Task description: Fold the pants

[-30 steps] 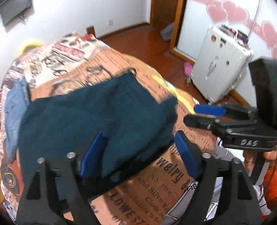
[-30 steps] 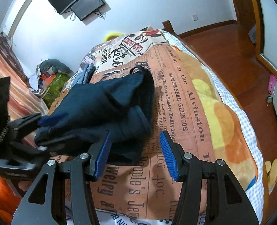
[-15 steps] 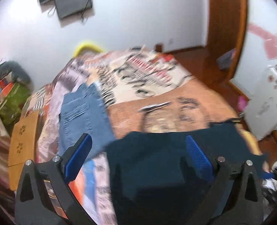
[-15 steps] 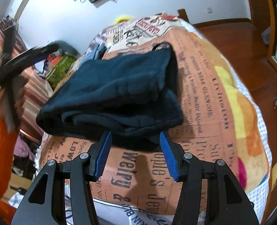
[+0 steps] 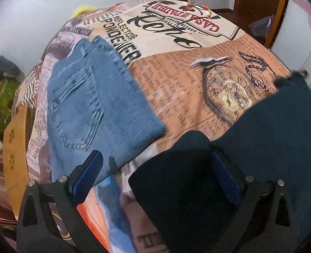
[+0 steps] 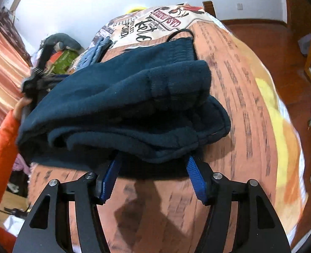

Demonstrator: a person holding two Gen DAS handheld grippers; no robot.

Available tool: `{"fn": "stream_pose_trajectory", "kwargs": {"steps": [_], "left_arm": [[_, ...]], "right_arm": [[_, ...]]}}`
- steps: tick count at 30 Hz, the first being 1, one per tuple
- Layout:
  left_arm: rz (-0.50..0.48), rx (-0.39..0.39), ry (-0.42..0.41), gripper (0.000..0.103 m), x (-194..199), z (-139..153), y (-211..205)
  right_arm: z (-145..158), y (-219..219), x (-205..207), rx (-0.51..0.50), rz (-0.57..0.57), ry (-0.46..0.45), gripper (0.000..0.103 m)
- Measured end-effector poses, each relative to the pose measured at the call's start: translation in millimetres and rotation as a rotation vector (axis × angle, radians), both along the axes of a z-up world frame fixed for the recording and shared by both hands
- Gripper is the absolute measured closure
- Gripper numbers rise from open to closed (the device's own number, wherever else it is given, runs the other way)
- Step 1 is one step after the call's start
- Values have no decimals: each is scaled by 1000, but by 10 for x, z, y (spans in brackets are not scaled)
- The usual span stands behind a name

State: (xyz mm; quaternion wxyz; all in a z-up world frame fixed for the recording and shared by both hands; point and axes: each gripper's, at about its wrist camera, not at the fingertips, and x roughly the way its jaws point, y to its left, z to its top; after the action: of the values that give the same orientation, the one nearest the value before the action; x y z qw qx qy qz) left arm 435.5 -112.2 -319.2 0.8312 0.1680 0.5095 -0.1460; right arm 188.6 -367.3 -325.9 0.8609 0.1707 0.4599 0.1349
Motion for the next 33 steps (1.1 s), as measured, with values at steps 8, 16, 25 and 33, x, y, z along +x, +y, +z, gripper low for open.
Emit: {"fn": "stream_pose_trajectory", "kwargs": {"steps": [8, 16, 25, 33], "left_arm": [[46, -91, 40, 0, -457, 3, 497], [42, -113, 5, 4, -865, 104, 517], [-21, -155, 43, 7, -1247, 180, 213], [-61, -213, 40, 8, -1670, 292, -180]], "right_arm": [[16, 25, 805, -23, 11, -36, 44], [152, -34, 568, -36, 3, -48, 44], [507, -138, 67, -72, -30, -121, 44], [699, -108, -170, -80, -39, -188, 44]]}}
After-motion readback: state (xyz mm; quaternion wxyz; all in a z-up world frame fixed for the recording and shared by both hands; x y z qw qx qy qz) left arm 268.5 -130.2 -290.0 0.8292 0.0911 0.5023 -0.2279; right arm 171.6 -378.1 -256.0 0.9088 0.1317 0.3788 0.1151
